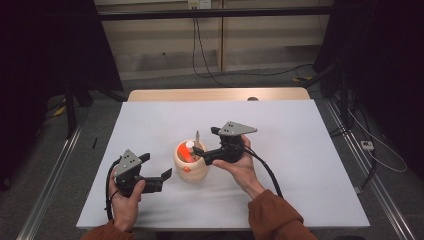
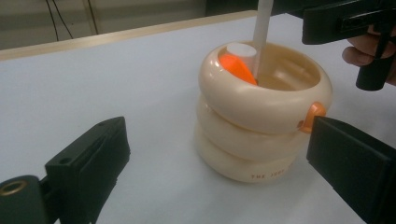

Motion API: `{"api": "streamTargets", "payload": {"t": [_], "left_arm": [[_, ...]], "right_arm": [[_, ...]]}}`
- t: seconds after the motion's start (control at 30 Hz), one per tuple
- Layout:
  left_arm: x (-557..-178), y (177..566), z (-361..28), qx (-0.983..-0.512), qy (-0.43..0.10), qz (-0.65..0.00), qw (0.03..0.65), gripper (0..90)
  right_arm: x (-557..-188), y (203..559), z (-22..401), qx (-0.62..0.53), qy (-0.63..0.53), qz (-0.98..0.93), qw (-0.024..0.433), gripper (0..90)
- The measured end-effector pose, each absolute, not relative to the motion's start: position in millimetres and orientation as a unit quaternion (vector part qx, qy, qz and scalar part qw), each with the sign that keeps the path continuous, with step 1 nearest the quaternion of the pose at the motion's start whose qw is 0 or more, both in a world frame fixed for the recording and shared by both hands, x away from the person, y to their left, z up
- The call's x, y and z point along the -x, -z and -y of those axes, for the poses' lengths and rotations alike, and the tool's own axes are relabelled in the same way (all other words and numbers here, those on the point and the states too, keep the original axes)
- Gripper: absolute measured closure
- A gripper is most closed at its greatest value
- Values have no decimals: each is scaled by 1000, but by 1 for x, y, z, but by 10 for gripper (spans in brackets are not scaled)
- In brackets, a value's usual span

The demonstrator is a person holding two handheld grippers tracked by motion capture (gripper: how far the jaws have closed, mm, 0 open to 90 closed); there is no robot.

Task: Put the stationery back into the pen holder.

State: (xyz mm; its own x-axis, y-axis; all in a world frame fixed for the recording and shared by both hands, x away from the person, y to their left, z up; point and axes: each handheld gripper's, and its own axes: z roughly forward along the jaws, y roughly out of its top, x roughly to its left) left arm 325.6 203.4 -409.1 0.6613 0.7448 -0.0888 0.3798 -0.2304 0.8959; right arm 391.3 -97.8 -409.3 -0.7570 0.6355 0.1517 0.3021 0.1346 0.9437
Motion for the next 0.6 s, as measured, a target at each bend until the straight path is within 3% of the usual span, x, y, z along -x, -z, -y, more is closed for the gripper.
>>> {"api": "streamTargets", "payload": {"t": [0.6], "left_arm": [[-328,410,-202,-760,-178,-370,504,54]], "right_arm": [[-387,402,106,-340,-568,-732,159,30]]}}
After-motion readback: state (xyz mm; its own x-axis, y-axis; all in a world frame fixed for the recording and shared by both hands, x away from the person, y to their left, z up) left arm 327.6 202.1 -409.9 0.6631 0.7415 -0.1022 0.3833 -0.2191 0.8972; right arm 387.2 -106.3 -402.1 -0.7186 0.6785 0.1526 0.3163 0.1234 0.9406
